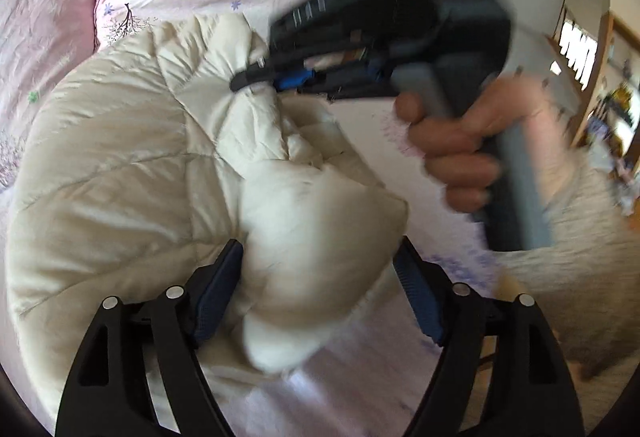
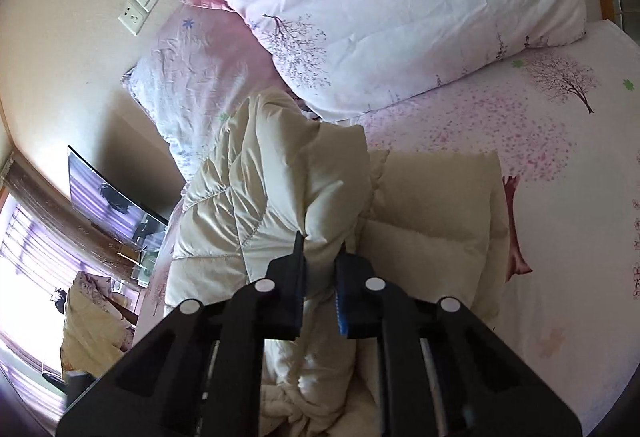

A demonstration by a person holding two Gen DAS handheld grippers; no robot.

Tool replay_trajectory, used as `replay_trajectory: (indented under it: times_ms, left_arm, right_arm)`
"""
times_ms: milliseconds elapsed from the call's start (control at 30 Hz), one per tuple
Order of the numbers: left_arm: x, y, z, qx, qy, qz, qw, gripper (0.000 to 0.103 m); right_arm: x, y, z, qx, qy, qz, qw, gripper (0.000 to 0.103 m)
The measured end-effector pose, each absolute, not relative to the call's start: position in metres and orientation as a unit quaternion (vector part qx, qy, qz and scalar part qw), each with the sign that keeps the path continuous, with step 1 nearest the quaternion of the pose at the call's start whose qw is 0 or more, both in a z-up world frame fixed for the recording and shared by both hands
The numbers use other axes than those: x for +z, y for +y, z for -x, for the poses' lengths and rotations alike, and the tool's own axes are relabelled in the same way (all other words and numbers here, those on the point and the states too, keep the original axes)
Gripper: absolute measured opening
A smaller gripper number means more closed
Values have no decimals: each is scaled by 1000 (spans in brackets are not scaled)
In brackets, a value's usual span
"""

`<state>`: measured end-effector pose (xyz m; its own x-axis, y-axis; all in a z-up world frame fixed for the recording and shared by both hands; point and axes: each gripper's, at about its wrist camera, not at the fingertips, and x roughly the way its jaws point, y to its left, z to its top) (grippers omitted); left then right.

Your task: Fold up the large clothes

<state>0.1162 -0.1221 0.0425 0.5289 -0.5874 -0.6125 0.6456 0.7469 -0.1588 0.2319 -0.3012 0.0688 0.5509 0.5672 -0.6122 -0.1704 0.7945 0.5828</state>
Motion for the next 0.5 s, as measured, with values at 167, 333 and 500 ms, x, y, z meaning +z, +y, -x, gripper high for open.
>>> replay_trajectory:
  times_ms: [167, 333, 500]
  left_arm:
    - [90, -61, -121, -363, 306, 23, 880, 82]
    - [107, -18, -147, -233, 290, 14, 928, 83]
    - [89, -15, -167, -170, 324, -28, 930, 83]
  right_arm:
    - [66, -305, -236, 215, 433, -234, 844, 13]
    - [61, -308, -239, 217, 443, -240, 836, 13]
    - [59, -313, -239, 221, 445, -251, 831, 13]
